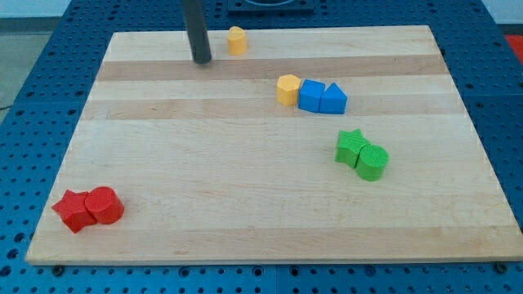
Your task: Push the hexagon upwards
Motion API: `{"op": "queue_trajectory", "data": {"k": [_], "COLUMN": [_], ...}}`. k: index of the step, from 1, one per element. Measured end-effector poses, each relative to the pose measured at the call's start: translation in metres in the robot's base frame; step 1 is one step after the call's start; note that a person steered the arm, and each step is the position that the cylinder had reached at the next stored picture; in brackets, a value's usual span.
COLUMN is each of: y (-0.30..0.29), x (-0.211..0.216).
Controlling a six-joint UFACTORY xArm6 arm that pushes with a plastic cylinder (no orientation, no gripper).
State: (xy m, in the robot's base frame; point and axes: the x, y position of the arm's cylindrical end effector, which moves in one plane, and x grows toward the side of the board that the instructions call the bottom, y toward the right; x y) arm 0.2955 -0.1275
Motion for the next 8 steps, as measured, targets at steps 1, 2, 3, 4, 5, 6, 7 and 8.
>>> {"op": "queue_trajectory", "data": {"k": [1,2,3,4,5,6,7,8], "y": [0.007,0.046,0.096,0.146,0.155,0.153,0.155,0.189], "x": [0.068,0.107,0.107,0.084,0.034,0.013,0.038,0.029]}}
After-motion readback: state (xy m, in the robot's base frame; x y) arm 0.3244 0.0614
